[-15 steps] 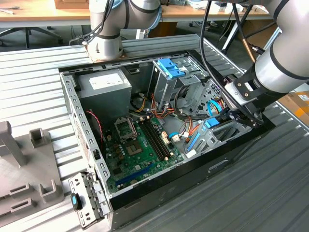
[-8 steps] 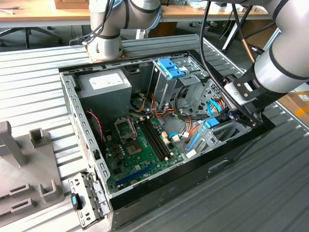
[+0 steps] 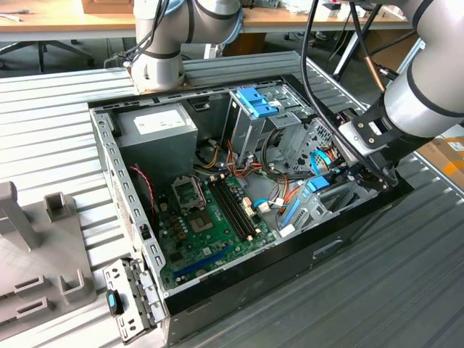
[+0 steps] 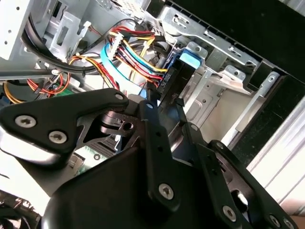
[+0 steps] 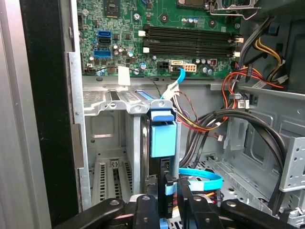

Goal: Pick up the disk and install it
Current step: 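Insert the second disk wire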

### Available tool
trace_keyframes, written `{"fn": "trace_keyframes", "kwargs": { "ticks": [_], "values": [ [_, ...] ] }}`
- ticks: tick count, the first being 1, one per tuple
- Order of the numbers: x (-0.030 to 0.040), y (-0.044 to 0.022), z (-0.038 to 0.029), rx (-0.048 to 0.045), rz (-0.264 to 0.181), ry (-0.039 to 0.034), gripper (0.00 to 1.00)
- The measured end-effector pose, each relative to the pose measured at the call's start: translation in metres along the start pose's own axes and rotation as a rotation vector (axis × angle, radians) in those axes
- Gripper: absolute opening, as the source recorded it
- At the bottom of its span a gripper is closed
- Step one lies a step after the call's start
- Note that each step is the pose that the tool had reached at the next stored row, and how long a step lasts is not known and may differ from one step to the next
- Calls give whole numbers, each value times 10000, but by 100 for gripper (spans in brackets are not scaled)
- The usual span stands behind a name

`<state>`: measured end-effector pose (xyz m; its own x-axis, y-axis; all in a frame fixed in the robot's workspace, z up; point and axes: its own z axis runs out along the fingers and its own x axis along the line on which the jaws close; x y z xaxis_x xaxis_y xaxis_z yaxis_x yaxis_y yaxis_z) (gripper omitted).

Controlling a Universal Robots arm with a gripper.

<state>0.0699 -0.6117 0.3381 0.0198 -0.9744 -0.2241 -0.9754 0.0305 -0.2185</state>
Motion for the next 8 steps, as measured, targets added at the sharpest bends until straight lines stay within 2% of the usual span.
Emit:
{"fn": "trace_keyframes", "kwargs": {
  "ticks": [1,2,4,8],
  "values": [
    [-9,-8,-36,0,0,-2,30],
    [-29,-28,-123,1,-1,0,30],
    [-53,-52,-225,2,-1,0,30],
    [-96,-92,-401,4,-1,0,30]
  ]
}}
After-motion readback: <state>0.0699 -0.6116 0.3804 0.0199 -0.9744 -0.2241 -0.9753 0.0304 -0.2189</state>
